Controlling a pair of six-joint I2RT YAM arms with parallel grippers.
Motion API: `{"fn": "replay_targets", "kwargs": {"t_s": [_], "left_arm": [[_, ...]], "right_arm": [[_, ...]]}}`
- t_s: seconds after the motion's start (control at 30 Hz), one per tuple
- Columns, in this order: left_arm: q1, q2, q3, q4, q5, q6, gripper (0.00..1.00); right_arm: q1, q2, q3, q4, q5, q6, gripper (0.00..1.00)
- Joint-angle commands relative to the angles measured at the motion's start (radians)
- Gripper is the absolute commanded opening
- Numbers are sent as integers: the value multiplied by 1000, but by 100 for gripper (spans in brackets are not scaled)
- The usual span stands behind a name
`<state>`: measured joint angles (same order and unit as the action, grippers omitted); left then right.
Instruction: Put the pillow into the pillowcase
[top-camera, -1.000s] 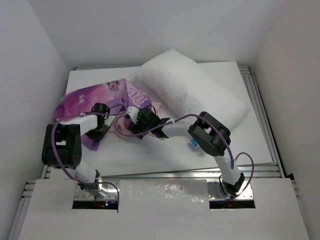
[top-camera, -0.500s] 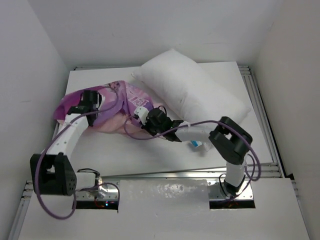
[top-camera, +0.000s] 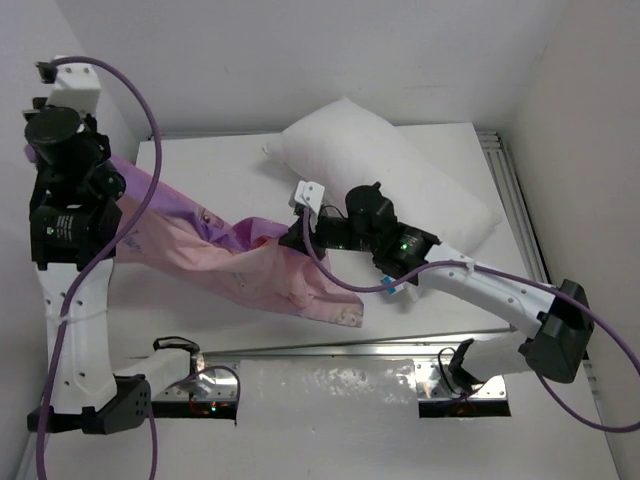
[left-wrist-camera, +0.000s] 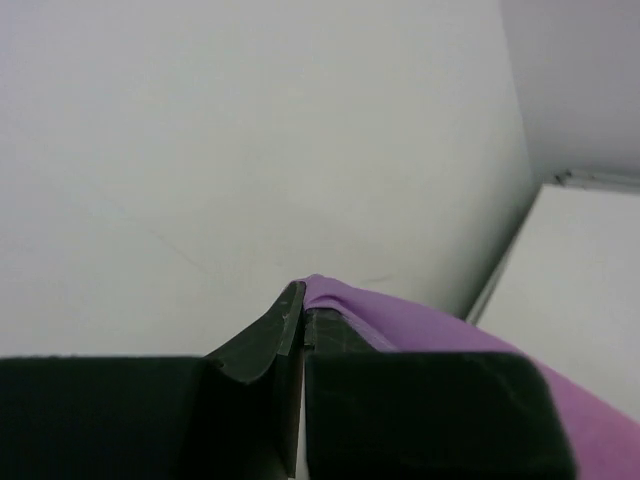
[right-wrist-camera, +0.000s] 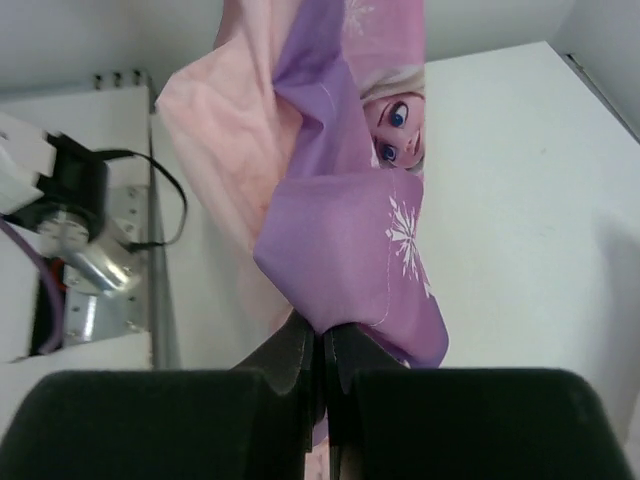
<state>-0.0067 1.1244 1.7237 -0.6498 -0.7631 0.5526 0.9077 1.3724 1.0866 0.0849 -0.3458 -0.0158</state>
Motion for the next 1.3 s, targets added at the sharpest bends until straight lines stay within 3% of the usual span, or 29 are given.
{"fn": "replay_targets", "kwargs": {"t_s": [0.0,0.07,0.17,0.3,0.37,0.4,0.47,0.57,0.63,0.7,0.8,0.87,0.97,1.07,1.13,1.2,1.23,1.27], "left_arm": [[7,104,65,105,-68,98,0],[7,159,67,139,-59,105,0],[7,337,39,186,-25,102,0],[31,601,94,228,-2,73,0],[47,799,218,210,-10,40,4],[53,866,352,152,-13,21,34],[66,1059,599,29,-19,-31,82],[65,1164,760,-45,1,-77,98],[62,1070,684,-10,75,-100,100],[54,970,494,73,123,-134,100],[31,812,346,29,286,-196,100],[1,721,283,-49,462,-212,94],[-61,605,19,-177,599,-192,78],[-64,503,-222,-232,584,-200,60],[-53,427,-346,-214,492,-213,57],[8,355,-501,-179,449,-229,59],[69,338,-565,-175,468,-230,64],[168,322,-590,-172,487,-229,67]], "right_arm": [[-41,-27,90,-5,-73,108,0],[-101,6,114,39,-100,189,0],[-205,190,251,23,-177,340,0],[-237,528,671,-161,-113,346,0],[-239,735,910,-247,0,373,38],[-248,857,980,-290,39,408,55],[-286,947,1145,-316,109,473,85],[-331,943,1098,-289,126,563,99],[-334,810,982,-214,151,496,99],[-332,714,811,-163,209,406,99],[-332,549,630,-157,292,326,99],[-332,470,479,-145,321,286,99],[-328,317,282,-114,274,205,96],[-291,271,138,-111,212,171,60],[-262,260,55,-111,197,160,35],[-215,272,-8,-102,142,137,39],[-184,281,-22,-99,124,131,56],[-168,289,-31,-102,108,117,61]]}}
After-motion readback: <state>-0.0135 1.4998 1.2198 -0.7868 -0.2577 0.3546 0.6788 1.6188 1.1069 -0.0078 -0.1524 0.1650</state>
